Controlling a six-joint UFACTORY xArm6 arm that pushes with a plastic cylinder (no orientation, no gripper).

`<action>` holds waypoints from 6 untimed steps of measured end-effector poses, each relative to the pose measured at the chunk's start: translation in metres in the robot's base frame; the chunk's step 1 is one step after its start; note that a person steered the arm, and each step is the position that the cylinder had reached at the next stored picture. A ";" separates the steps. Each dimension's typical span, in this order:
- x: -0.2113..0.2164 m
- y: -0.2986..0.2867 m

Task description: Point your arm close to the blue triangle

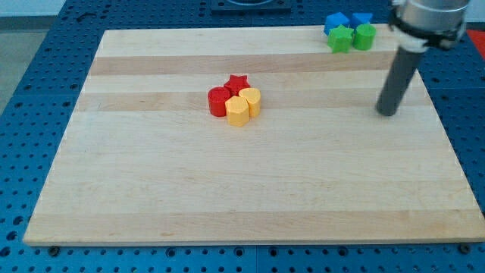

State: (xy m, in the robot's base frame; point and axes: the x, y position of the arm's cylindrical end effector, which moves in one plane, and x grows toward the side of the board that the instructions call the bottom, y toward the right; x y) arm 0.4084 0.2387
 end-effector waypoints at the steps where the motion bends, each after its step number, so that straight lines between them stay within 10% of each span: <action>1: -0.032 0.047; 4: -0.186 0.059; 6: -0.216 0.014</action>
